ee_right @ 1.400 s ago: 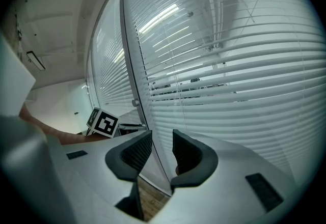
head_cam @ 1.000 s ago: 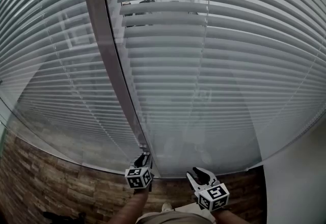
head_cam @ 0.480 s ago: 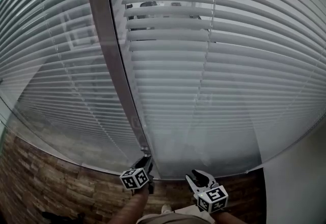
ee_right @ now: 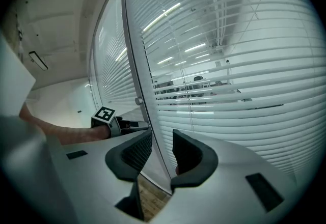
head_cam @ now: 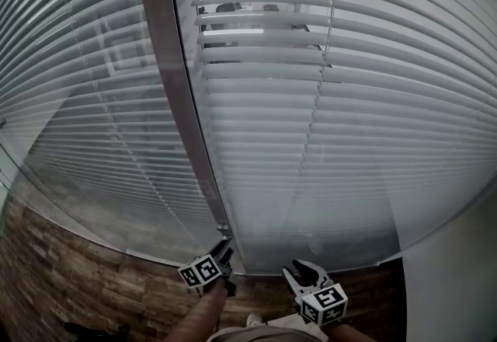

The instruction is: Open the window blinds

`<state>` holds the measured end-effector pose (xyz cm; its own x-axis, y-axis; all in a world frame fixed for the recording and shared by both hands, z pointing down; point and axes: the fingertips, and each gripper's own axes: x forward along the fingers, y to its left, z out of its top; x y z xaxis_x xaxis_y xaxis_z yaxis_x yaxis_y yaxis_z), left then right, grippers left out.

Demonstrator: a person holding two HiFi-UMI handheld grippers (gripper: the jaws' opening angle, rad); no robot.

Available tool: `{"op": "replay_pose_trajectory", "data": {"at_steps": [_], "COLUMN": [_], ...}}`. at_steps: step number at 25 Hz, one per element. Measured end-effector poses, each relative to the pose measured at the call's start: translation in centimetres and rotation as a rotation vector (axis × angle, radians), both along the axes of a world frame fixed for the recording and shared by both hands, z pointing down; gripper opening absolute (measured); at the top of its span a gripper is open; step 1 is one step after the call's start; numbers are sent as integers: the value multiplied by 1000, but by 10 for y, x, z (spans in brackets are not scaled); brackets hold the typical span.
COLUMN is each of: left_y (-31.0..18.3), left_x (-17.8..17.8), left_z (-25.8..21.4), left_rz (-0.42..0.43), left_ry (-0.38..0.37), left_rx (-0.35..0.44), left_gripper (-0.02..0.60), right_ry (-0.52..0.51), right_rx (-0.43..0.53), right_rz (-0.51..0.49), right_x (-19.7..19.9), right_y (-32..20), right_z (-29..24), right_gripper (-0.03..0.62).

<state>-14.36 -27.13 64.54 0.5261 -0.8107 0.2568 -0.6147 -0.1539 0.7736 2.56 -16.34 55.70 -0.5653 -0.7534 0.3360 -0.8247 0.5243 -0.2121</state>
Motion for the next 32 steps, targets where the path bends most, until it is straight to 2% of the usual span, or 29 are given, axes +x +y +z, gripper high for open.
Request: {"op": "replay_pose_trajectory", "data": {"at_steps": [14,16,18,21,23,25,29,32], "left_y": [-2,-2,-2,-1,0,1,2,3], "left_x": [0,1,1,0,0,-1,-5,-5], "left_z": [2,2,2,2,1,1,1,5], "left_rz": [-45,-43,-44,-43,-28,-2,52,84], "left_ry": [315,344,330,240,140,-7,-343,-519], "left_rx": [-66,-69,-61,-41,-24,8,83,108], "left_gripper": [133,133,133,140,180,206,218,218], "right_ry": [7,3,-5,-6,4,5,5,3], "right_rx": [7,8,7,5,8,1,-3,-1], "right_rz": [-1,-1,-1,-1,3,11,18,20], "right_x": [1,1,0,1,3,6,8,9], "right_y": [0,1,1,2,2,2,4,5], "right_z": [2,4,4,3,3,3,4,4], "right_gripper": [121,121,121,121,121,121,121,121]}}
